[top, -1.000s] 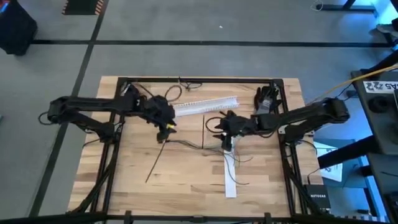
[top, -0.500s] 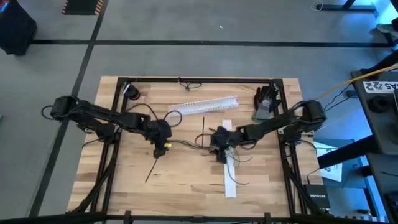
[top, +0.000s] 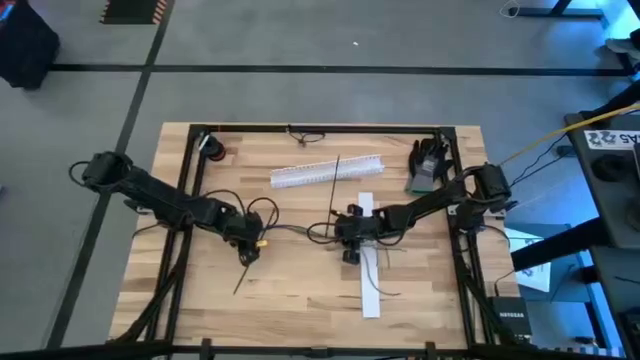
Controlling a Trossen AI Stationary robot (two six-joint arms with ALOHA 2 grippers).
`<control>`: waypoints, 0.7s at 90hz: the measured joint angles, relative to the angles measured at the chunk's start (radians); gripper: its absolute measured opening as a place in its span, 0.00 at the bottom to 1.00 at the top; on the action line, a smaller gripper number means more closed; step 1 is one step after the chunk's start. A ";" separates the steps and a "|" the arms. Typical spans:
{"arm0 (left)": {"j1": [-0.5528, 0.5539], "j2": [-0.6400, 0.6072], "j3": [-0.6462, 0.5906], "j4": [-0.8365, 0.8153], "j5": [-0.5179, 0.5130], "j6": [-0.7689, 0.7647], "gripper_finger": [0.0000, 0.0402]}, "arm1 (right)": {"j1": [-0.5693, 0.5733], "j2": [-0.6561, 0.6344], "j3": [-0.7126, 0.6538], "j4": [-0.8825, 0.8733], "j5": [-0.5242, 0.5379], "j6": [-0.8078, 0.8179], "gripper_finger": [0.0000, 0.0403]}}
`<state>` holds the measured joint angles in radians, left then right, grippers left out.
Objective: Ziptie cables
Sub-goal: Wrap the right black zip-tie around the cable wires
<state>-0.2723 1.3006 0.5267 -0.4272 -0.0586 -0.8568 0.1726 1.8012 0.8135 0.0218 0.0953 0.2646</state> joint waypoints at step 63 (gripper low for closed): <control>-0.041 -0.029 0.004 0.025 0.002 0.020 0.03 | 0.222 -0.397 0.091 -0.762 0.101 0.237 0.00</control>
<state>-0.3134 1.2720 0.5309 -0.4023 -0.0563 -0.8365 0.3948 1.4041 0.9043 -0.7405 0.1963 0.5021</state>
